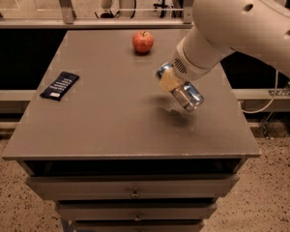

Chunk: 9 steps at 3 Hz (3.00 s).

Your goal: Place redbull can upright

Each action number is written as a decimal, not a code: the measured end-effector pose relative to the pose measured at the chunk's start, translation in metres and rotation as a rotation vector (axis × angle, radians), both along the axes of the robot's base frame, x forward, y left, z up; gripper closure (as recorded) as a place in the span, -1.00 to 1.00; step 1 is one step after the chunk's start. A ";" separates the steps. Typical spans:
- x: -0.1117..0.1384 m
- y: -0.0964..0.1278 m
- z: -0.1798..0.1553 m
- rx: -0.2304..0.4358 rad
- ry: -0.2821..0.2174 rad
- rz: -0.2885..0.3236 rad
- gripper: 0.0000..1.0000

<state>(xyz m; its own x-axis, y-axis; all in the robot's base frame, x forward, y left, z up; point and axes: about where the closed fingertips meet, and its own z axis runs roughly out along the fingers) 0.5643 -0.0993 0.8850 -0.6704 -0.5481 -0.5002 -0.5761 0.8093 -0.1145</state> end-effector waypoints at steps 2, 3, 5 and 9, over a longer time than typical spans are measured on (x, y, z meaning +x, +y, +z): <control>0.028 0.008 0.036 0.437 -0.234 0.118 1.00; 0.016 0.000 0.051 0.596 -0.289 0.220 1.00; -0.019 -0.034 0.043 0.618 -0.480 0.532 1.00; -0.019 -0.052 0.008 0.774 -0.699 0.603 0.73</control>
Offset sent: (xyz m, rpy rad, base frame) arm -0.0029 -0.0032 0.0612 0.4647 -0.5362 0.6230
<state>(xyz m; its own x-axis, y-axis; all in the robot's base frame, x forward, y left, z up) 0.5452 -0.1511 0.8929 0.1371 -0.0746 -0.9877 -0.8926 0.4231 -0.1558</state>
